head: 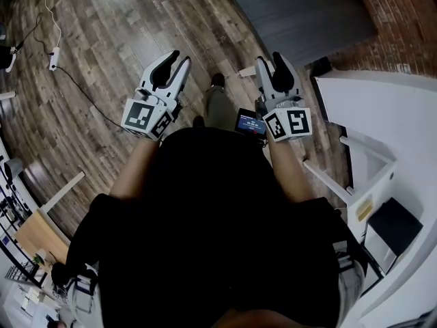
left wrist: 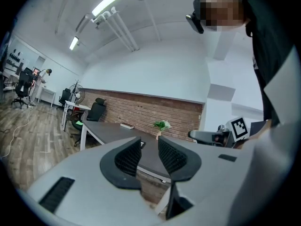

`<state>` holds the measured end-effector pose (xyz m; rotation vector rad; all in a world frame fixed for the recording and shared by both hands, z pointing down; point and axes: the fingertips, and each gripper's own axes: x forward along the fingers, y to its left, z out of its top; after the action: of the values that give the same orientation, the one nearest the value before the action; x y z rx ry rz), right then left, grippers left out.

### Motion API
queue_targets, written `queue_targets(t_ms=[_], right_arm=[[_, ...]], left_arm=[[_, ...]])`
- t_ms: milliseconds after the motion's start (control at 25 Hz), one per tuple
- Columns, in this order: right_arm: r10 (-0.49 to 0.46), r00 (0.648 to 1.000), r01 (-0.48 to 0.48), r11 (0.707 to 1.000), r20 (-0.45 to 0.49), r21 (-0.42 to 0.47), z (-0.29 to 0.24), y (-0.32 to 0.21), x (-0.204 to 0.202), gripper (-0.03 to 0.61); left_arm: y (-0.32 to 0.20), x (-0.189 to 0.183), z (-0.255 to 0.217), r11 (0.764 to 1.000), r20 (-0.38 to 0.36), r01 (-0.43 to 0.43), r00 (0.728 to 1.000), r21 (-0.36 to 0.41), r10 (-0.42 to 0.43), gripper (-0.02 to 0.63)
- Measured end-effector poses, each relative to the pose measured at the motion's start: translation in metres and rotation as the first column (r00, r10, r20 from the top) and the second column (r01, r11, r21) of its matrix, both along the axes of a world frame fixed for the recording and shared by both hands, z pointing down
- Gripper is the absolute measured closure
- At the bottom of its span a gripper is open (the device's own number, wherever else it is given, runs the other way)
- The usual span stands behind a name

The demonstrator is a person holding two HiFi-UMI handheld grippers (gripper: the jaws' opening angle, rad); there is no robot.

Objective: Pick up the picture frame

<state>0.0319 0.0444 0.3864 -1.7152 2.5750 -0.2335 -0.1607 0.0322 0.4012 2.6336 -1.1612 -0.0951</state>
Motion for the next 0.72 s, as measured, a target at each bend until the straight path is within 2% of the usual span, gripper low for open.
queue_targets(t_ms=[160, 440, 720], right_arm=[[-0.016, 1.000, 0.016, 1.000, 0.011, 0.014, -0.004, -0.057, 0.009, 0.396], [-0.011, 0.999, 0.011, 1.000, 0.047, 0.000, -0.003, -0.147, 0.052, 0.396], [-0.023, 0.996, 0.025, 1.000, 0.089, -0.014, 0.002, -0.213, 0.072, 0.396]], left_arm=[[-0.052, 0.013, -0.006, 1.000, 0.017, 0.002, 1.000, 0.001, -0.002, 0.505], [-0.141, 0.051, -0.013, 1.000, 0.033, 0.002, 0.999, -0.015, -0.002, 0.505], [-0.208, 0.077, -0.018, 1.000, 0.038, 0.005, 0.999, -0.015, -0.004, 0.505]])
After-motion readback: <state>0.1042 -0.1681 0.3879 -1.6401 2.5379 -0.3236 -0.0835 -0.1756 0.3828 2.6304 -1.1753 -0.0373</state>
